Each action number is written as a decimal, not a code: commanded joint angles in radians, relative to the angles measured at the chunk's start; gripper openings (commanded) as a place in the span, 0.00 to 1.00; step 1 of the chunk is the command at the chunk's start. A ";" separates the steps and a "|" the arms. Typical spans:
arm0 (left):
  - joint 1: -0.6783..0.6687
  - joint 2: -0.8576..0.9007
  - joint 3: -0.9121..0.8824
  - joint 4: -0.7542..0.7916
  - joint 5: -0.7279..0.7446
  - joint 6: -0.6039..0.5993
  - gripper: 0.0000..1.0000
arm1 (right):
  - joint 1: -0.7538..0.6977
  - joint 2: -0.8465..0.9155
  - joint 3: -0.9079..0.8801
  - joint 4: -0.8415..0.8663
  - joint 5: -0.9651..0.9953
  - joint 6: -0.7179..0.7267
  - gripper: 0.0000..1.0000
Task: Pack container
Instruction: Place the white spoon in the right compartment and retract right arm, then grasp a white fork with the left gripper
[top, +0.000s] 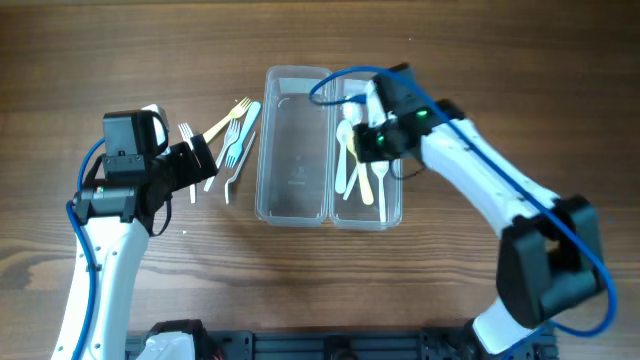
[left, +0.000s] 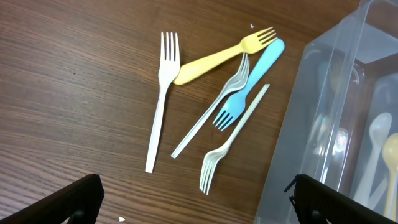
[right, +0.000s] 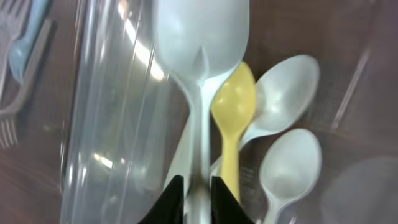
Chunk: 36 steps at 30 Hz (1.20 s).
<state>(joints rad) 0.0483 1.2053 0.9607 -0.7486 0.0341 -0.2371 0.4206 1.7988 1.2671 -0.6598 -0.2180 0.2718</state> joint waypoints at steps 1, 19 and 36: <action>0.006 0.001 0.018 0.003 -0.002 0.020 1.00 | 0.002 -0.019 0.023 0.028 0.024 0.010 0.40; -0.016 0.002 0.173 -0.084 0.297 0.013 0.87 | -0.542 -0.376 0.056 -0.149 0.028 -0.062 0.81; -0.020 0.627 0.427 -0.237 -0.079 0.214 0.71 | -0.555 -0.304 0.050 -0.224 0.024 -0.062 0.96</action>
<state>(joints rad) 0.0257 1.7668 1.3846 -0.9871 -0.0402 -0.1123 -0.1329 1.4849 1.3285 -0.8803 -0.1905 0.2184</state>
